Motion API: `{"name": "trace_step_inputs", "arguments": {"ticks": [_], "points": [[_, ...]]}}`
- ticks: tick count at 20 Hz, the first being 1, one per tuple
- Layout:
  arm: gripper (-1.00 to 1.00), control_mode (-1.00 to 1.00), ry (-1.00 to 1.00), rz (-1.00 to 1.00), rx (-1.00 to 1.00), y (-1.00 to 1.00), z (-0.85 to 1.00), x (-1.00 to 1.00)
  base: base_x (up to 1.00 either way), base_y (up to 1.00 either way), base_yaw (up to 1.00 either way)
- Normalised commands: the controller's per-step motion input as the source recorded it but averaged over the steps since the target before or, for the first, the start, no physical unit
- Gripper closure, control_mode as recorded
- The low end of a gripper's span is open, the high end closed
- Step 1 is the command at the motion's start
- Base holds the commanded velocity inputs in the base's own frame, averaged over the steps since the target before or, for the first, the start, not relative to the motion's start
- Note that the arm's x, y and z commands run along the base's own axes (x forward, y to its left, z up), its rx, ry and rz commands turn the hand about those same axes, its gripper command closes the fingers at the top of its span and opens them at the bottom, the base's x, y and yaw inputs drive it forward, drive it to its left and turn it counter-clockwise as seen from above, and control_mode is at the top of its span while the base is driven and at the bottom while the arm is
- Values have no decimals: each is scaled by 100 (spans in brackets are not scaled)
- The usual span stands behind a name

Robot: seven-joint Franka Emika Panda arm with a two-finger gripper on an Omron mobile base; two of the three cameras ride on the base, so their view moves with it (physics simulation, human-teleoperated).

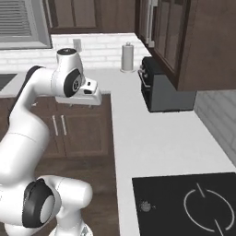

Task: Take a straw from the drawer in front and place it inside the glass cup on the dining counter.

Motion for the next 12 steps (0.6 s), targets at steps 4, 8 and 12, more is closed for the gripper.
{"name": "trace_step_inputs", "arguments": {"ticks": [4,8,12], "points": [[-100,100,0,0,0,0,0,0,-25,-39,23],[-100,100,0,0,0,0,0,0,-22,-32,23],[-100,100,0,0,0,0,0,0,-22,-35,22]]}}
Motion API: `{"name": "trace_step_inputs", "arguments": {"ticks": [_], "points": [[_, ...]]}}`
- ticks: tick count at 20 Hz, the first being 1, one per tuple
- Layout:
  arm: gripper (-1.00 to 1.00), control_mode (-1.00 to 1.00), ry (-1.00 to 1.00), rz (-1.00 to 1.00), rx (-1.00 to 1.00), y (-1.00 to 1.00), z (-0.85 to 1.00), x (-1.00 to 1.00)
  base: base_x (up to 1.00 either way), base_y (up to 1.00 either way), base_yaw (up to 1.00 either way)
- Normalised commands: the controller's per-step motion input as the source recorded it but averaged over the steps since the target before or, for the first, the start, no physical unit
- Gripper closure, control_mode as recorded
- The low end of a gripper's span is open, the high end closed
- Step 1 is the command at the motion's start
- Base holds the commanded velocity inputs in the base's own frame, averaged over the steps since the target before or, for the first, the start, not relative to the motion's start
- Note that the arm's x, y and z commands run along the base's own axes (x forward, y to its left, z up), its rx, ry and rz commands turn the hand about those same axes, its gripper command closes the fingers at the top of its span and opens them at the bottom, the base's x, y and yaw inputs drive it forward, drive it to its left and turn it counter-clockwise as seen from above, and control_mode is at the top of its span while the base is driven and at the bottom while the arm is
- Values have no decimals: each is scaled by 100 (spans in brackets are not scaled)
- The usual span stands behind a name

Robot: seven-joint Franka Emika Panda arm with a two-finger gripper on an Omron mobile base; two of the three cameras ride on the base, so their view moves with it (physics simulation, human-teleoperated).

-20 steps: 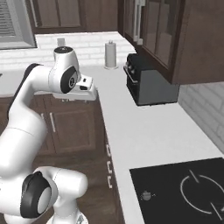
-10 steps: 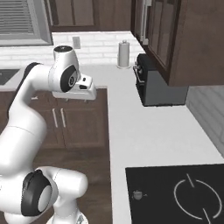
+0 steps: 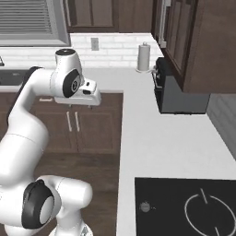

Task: Take a straw from the drawer in front and place it inside the glass cup on the dining counter.

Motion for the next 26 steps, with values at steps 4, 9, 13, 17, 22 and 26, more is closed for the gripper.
{"name": "trace_step_inputs", "arguments": {"ticks": [4,9,13,17,22,26], "points": [[-100,100,0,0,0,0,0,0,-19,-33,22],[-100,100,0,0,0,0,0,0,-16,-26,18],[-100,100,0,0,0,0,0,0,0,-19,12],[-100,-100,0,3,0,-7,-4,3,3,-20,9],[-100,-100,8,16,-7,-15,-60,41,0,0,0],[-100,-100,13,8,-36,29,-100,70,0,0,0]]}}
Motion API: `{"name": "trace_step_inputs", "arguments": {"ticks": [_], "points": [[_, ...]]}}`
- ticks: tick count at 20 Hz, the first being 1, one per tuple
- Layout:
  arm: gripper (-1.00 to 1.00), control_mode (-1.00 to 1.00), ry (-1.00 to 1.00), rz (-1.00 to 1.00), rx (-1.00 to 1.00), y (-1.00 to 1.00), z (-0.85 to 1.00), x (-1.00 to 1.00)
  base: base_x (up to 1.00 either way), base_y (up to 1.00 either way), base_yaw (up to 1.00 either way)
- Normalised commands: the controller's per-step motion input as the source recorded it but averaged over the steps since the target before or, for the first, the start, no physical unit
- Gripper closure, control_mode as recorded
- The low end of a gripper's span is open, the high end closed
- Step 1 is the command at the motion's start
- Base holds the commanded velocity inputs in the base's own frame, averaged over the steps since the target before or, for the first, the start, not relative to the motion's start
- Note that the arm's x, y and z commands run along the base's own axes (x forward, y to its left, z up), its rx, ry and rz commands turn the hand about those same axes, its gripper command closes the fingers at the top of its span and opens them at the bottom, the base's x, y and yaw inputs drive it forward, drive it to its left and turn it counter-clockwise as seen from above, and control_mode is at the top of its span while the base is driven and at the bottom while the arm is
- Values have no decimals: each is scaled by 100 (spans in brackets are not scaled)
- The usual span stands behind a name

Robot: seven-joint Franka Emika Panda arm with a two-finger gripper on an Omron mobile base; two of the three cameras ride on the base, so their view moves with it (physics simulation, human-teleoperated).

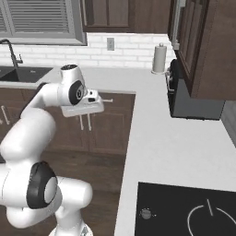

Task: Take a straw from the drawer in front and place it inside the glass cup on the dining counter.

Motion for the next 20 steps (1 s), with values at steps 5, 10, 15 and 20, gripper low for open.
{"name": "trace_step_inputs", "arguments": {"ticks": [5,10,15,20], "points": [[-100,-100,11,2,-38,35,-93,66,0,0,0],[-100,-100,4,0,-22,5,-72,25,0,0,0],[-100,-100,-15,0,-17,-14,-49,2,0,0,0],[-100,-100,-26,-1,-16,-37,-38,0,0,0,0]]}}
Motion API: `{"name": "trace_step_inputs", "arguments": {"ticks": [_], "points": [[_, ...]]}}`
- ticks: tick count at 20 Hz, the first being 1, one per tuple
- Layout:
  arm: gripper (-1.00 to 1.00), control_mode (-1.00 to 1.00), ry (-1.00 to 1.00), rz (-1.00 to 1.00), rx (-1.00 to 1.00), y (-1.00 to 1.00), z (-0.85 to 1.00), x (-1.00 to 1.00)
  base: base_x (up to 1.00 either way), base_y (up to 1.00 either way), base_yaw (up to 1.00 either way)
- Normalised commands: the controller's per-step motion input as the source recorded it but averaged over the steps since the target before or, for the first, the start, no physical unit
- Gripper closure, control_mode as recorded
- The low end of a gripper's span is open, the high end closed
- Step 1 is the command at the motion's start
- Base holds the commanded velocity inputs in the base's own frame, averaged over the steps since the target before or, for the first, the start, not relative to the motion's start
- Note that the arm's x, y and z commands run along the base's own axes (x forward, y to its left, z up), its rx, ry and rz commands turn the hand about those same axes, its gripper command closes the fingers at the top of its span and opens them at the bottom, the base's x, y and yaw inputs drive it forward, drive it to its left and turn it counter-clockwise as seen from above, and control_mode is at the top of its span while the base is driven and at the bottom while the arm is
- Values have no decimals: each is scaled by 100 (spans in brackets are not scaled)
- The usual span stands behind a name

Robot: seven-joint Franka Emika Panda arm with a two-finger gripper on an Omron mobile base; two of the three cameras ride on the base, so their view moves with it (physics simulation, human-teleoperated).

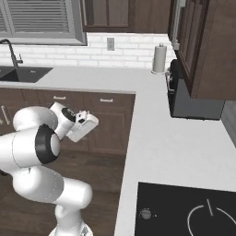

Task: Take a straw from the drawer in front and place it inside the glass cup on the dining counter.

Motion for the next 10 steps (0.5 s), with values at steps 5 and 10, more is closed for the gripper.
{"name": "trace_step_inputs", "arguments": {"ticks": [5,10], "points": [[-100,-100,-16,0,-6,-61,-31,0,0,0,0],[-100,-100,-2,0,0,-52,-18,5,0,0,0]]}}
